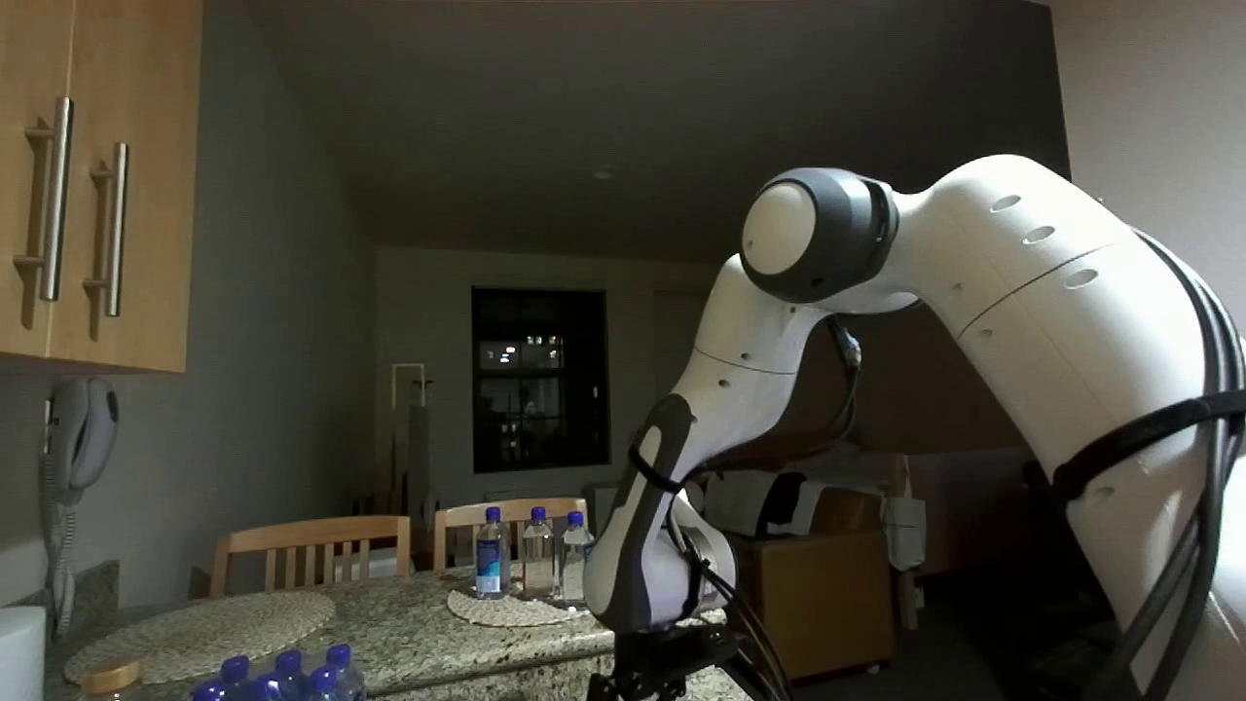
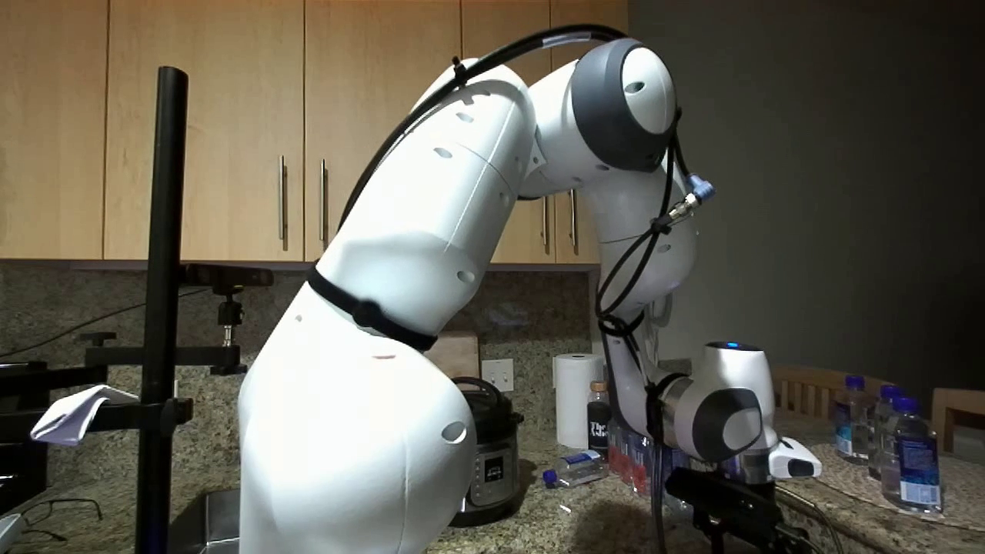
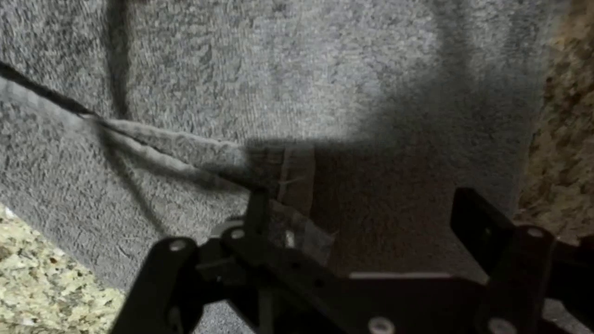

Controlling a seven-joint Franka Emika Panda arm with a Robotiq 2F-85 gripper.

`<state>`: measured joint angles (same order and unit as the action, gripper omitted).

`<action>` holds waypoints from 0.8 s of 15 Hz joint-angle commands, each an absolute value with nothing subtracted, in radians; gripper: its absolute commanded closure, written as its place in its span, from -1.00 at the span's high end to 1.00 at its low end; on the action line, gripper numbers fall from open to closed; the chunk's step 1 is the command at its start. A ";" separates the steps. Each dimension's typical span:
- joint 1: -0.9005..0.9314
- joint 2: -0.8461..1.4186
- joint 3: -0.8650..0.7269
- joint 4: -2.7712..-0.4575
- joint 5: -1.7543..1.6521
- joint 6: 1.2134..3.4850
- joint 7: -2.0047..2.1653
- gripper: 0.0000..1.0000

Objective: Pick up the grey towel and slightly move it to the left.

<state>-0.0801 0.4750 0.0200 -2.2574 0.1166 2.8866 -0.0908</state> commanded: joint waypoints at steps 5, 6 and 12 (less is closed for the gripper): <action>-0.001 0.619 -0.091 -2.090 -0.027 2.899 -0.052 1.00; -0.002 0.641 -0.093 -2.070 -0.035 2.891 -0.058 1.00; 0.024 0.734 -0.141 -1.987 -0.069 2.901 -0.052 0.34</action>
